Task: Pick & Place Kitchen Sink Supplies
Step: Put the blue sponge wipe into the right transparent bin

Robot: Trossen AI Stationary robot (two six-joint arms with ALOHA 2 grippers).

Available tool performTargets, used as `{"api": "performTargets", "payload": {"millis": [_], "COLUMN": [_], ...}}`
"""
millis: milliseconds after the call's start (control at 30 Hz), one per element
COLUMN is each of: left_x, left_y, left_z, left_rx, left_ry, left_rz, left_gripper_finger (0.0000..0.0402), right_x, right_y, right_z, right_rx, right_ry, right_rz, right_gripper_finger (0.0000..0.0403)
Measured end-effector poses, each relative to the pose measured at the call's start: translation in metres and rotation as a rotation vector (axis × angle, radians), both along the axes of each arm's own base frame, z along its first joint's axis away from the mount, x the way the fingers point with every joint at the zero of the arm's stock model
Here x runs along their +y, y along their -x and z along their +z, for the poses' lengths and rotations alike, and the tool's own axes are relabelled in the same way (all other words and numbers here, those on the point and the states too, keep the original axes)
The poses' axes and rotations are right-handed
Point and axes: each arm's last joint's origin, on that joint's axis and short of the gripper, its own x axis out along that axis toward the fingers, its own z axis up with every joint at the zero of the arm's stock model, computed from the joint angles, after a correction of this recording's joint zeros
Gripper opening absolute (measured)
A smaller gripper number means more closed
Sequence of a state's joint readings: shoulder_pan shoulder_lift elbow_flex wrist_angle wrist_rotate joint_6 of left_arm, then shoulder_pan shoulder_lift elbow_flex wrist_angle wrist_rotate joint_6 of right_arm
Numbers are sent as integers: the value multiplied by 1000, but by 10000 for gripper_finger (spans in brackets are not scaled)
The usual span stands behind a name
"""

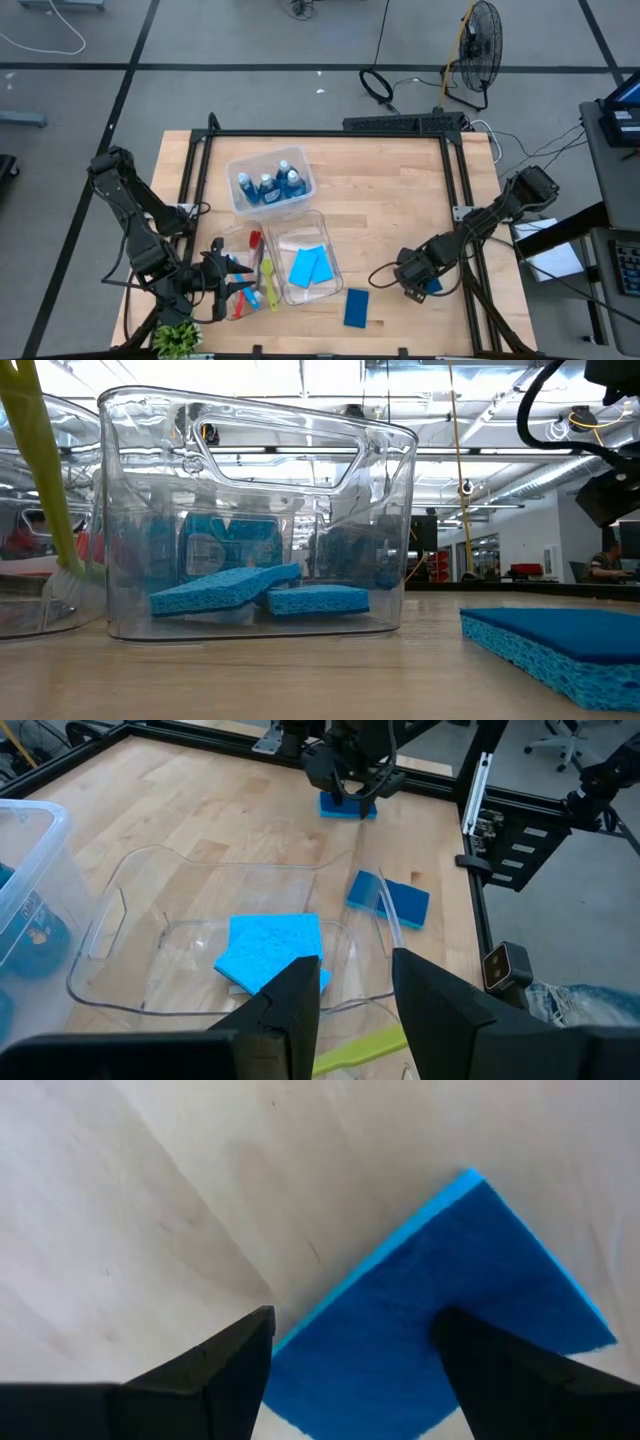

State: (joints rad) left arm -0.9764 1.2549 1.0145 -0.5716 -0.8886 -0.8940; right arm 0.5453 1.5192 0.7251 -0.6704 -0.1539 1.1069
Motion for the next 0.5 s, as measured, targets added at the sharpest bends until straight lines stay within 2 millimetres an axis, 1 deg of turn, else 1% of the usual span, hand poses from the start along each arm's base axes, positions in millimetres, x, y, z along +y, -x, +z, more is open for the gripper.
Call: {"api": "performTargets", "payload": {"millis": [133, 267, 400, 500], "left_x": [0, 0, 0, 0], "left_y": [0, 0, 0, 0], "left_z": [0, 0, 0, 0], "left_rx": [0, 0, 0, 0], "left_ry": [0, 0, 0, 0], "left_rz": [0, 0, 0, 0], "left_gripper_finger": [132, 132, 132, 132], "right_x": [2, 7, 20, 32], "right_y": [-3, -11, -38, -55], "right_z": [2, 10, 28, 40], "right_rx": [-19, -52, -275, -472], "right_ry": [-11, -36, -87, -186], "right_rz": [31, 48, 97, 177], "right_gripper_finger": [265, 265, 265, 265]}}
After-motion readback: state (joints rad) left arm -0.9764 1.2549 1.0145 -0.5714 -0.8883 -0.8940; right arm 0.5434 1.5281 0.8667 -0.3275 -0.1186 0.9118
